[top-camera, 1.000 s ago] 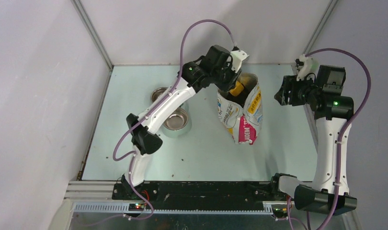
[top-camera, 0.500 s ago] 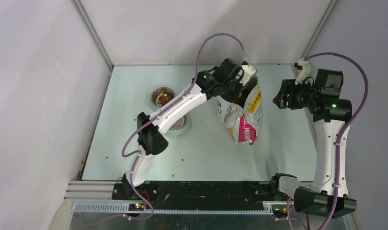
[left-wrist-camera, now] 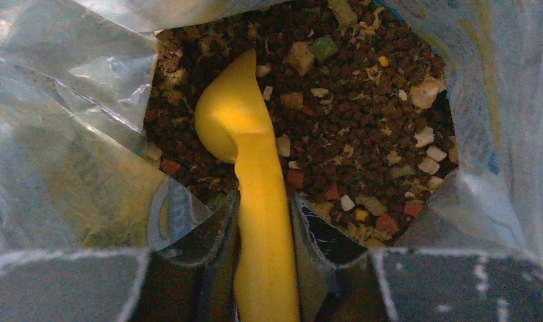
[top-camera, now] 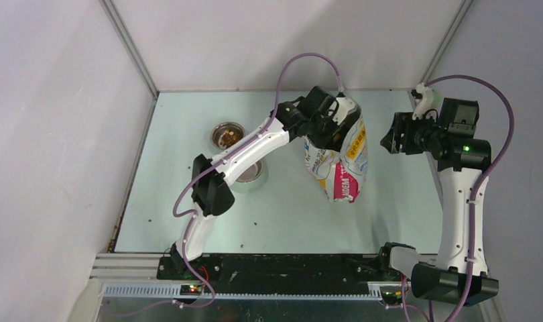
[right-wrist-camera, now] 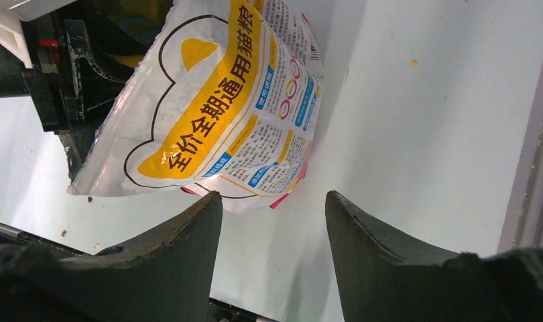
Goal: Serve the pet food
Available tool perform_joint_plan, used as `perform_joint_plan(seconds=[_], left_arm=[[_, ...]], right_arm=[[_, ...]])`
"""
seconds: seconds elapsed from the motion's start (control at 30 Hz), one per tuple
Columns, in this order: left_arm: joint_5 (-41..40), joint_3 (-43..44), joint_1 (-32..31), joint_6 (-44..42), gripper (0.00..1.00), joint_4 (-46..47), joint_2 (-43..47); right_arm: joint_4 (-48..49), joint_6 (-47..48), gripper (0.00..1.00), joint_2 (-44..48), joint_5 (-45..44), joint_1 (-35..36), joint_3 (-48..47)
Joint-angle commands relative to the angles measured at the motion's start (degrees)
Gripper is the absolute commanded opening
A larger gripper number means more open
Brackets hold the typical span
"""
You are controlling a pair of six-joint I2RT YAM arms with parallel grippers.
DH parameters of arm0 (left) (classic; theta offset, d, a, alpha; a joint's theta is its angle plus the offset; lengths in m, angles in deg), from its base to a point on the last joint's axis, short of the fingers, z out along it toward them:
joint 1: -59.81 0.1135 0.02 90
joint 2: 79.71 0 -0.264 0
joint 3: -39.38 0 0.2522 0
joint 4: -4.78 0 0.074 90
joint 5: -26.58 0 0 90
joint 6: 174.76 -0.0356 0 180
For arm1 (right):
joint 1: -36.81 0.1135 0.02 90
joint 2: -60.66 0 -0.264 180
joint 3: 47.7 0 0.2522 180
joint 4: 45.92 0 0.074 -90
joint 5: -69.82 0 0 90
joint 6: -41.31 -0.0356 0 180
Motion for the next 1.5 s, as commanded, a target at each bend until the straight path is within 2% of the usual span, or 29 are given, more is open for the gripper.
perform_joint_plan(seconds=[0.0, 0.33, 0.57, 0.67, 1.0, 1.33, 1.47], left_arm=[[13.9, -0.4, -0.8, 3.0, 0.00, -5.8, -0.6], [21.9, 3.3, 2.1, 6.6, 0.00, -5.7, -0.3], [36.9, 3.1, 5.8, 11.9, 0.00, -2.9, 0.2], [41.0, 2.8, 6.9, 13.5, 0.00, -1.7, 0.7], [51.9, 0.0, 12.7, 25.9, 0.00, 9.5, 1.7], [55.8, -6.8, 18.3, 41.3, 0.00, 21.7, 4.9], [55.4, -7.8, 20.1, 44.1, 0.00, 24.0, 5.9]], right_arm=[[0.5, -0.9, 0.61, 0.4, 1.0, -0.3, -0.1], [0.4, -1.0, 0.61, 0.4, 0.6, -0.3, -0.1], [0.5, -1.0, 0.61, -0.2, 0.4, -0.3, 0.0], [0.7, -1.1, 0.61, -0.5, 0.3, -0.4, -0.1], [0.5, -0.8, 0.61, -1.4, -0.7, -0.4, -0.3], [0.0, 0.5, 0.61, -2.6, -3.2, -0.5, -1.5], [-0.4, 1.1, 0.61, -2.7, -4.6, -0.5, -2.0]])
